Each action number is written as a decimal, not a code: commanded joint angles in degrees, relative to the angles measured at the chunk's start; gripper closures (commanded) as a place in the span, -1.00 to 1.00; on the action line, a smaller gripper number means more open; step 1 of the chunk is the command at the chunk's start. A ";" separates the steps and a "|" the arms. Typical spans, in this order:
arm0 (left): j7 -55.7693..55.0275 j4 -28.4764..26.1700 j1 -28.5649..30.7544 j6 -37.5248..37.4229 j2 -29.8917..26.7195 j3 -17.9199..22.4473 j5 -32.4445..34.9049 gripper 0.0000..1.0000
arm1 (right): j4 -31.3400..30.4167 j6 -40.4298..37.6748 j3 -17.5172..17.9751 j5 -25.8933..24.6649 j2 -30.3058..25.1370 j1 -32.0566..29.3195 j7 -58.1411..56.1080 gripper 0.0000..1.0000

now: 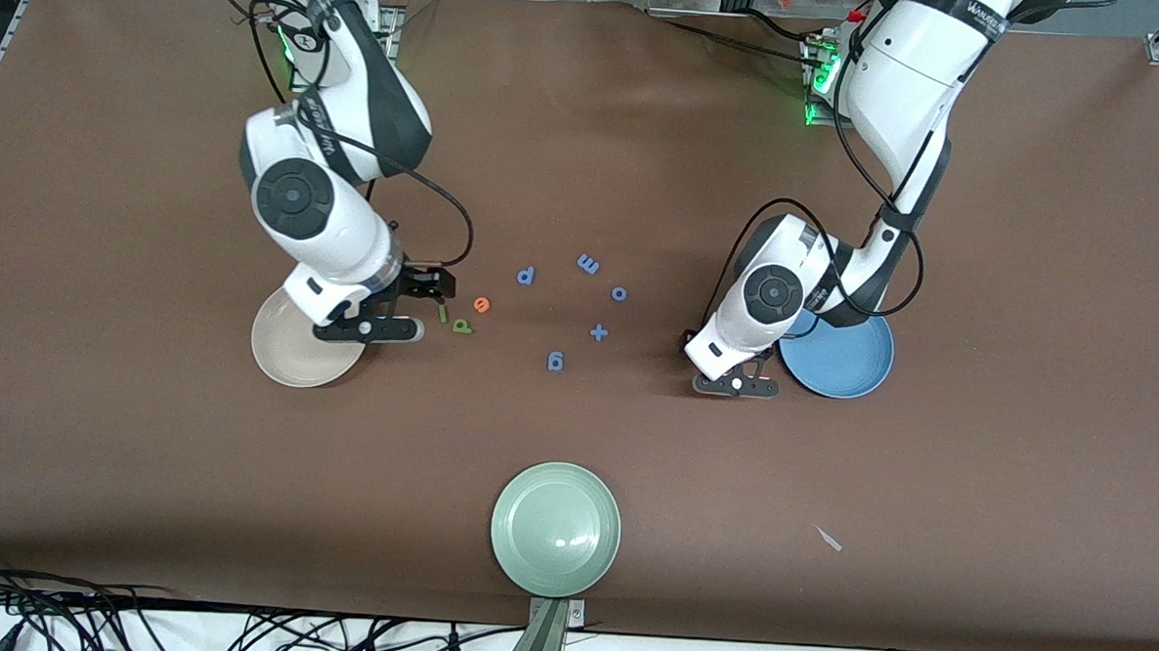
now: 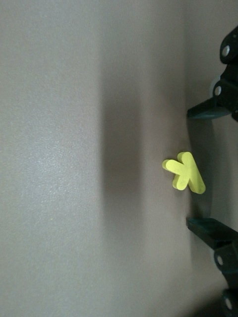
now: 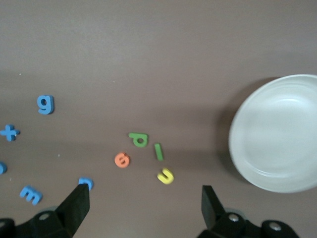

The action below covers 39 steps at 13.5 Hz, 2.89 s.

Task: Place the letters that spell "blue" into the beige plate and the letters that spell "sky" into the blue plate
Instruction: 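Grasp the k with the left gripper while the right gripper reaches the u, then drop the k on the blue plate while the right gripper drops the u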

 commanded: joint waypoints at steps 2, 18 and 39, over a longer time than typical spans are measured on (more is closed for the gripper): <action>-0.32 -1.12 0.21 0.61 -1.09 0.10 1.52 0.10 | -15.65 12.33 1.79 0.41 -5.96 -0.36 2.90 -1.00; 1.96 1.87 0.92 -2.73 -2.32 -0.07 1.43 -1.00 | -27.44 36.96 2.77 -4.16 2.47 -0.36 5.27 -0.99; 13.47 1.61 7.15 -20.36 -8.29 0.63 1.61 0.93 | -28.58 36.88 1.45 -4.95 2.83 -0.45 4.83 0.47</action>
